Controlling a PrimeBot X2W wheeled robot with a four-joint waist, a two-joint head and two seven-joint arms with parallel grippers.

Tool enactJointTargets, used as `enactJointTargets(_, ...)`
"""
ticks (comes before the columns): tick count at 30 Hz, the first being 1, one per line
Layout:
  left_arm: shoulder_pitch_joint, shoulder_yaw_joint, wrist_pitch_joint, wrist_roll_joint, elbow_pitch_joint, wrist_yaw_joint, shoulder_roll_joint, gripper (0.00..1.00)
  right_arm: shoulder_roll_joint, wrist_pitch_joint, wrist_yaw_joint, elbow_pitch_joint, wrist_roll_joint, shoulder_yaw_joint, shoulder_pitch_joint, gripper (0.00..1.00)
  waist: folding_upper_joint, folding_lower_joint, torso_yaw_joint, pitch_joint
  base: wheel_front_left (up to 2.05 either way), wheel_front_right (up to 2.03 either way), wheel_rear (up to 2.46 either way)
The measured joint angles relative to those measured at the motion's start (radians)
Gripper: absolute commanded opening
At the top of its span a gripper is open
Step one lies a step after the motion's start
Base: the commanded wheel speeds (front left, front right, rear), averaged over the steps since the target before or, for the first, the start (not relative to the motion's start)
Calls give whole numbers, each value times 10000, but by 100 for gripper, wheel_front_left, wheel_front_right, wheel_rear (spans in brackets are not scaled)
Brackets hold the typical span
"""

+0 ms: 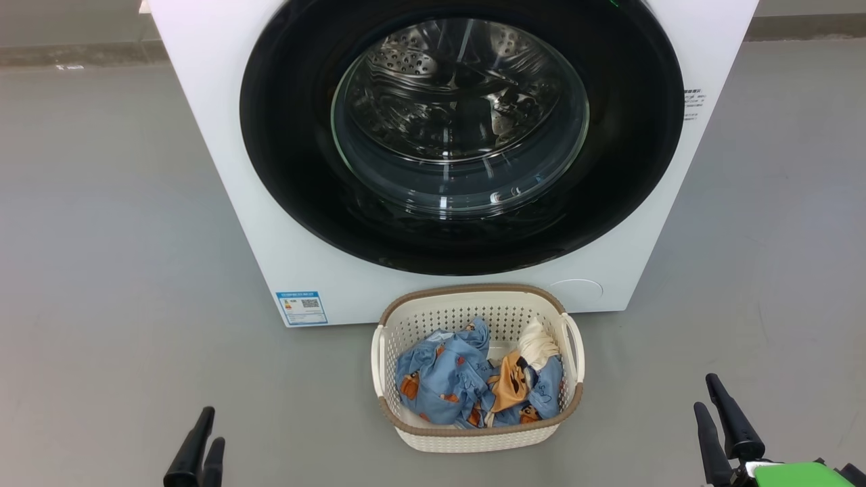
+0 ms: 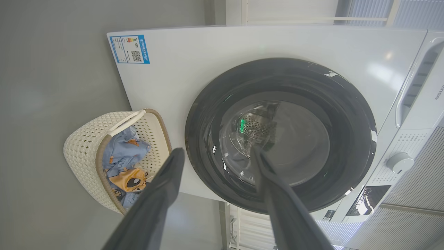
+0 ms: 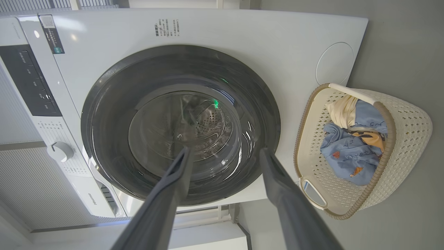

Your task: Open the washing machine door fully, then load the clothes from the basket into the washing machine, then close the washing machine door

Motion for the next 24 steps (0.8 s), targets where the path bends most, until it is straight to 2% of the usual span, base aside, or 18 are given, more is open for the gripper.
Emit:
enactJointTargets(11,-13,-238,-324,222,-205,-2,19,100,-15,-343,0,2,-265,224,6,100,0,2,15,5,0,0,0)
enactJointTargets(24,-13,-408,-696,1315,-408,-2,192,100,-69,-698,0,21,-1611,366,-4,100,0,2,39,30,0,0,0)
